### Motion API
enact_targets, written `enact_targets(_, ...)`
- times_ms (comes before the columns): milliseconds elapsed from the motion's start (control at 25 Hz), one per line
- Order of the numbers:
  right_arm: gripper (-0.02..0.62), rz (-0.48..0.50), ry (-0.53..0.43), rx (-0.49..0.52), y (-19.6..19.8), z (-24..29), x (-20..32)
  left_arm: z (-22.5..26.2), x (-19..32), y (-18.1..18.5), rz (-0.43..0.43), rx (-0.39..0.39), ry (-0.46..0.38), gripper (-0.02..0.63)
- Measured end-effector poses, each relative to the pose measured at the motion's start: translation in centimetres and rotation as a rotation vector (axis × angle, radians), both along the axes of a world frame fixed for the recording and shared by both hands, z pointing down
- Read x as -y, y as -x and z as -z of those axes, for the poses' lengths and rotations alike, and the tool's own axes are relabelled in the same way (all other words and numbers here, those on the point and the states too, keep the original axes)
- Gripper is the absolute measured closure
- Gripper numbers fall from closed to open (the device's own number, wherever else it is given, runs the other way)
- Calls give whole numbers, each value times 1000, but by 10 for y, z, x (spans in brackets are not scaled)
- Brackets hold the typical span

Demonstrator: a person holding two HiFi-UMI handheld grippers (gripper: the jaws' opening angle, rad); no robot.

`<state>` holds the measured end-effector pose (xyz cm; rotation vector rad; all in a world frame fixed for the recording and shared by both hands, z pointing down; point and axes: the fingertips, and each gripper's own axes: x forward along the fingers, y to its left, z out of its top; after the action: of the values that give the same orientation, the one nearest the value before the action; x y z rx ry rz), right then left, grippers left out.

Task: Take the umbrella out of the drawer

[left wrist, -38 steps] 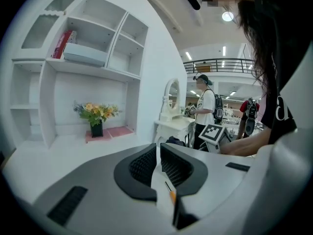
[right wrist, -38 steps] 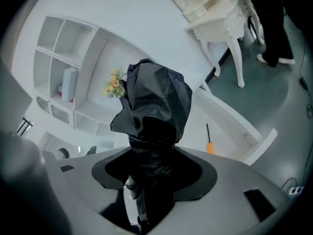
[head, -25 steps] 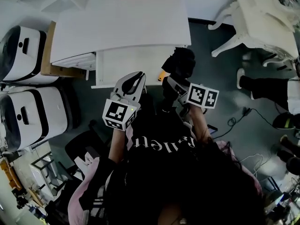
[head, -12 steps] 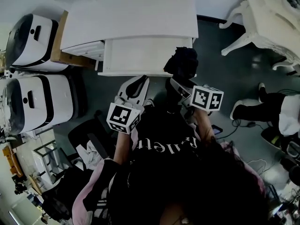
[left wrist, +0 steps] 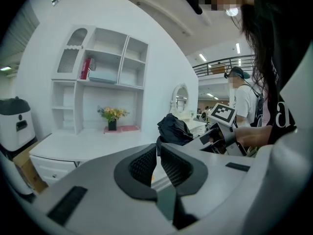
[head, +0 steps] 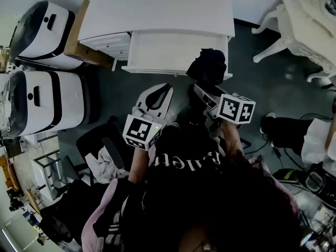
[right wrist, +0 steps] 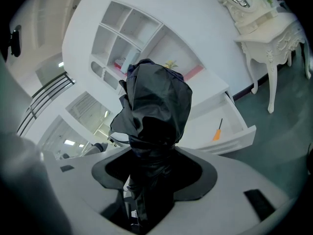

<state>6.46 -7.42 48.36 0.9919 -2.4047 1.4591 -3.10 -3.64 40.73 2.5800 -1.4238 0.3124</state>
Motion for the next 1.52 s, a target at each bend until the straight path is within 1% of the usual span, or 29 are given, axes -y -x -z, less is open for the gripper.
enact_targets(280,319,-28,-11,-25,44,6,-83,-2,-90,54,-13,-17,11,588)
enact_targets(520,319,-53,-20,-27,63,12,-147,-4,-143,71,-45,-47,-2,588)
enact_targets(600,319,-58,-20,-21,65,15,-162,-2,-154,70,-58,-58,-8,588)
enact_targets(720,319,-61,-50,-30,63,20,-176,0,-167,64,-79,-66,-19,588)
enact_targets(920,319,-59,-70,-29,59,28,-193,3,-181,57,-93,-70,-26,588)
enact_targets(1120,319,-37,-80,-29,51,34,-205,11,-189,45,-82,-75,-47,589)
enact_targets(1520,319,11,-76,-28,20,42,-230,23,-210,6,-57,-76,-48,588)
